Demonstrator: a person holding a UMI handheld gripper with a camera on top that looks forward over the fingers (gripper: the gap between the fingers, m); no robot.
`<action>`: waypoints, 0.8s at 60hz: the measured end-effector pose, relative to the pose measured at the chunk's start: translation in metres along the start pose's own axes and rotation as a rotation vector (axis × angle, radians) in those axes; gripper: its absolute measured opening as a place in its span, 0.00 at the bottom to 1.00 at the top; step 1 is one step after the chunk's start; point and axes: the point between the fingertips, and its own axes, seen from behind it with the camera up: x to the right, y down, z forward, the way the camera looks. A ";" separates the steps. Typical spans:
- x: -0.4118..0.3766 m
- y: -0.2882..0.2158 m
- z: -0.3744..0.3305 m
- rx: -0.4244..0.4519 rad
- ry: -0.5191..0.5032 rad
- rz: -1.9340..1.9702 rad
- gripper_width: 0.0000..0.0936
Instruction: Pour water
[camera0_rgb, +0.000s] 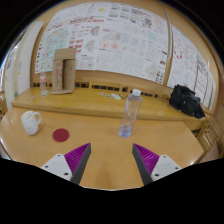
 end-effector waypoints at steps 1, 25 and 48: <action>0.007 -0.004 0.012 0.008 0.004 -0.002 0.91; 0.083 -0.073 0.215 0.124 -0.005 0.074 0.84; 0.078 -0.075 0.239 0.183 -0.008 0.079 0.37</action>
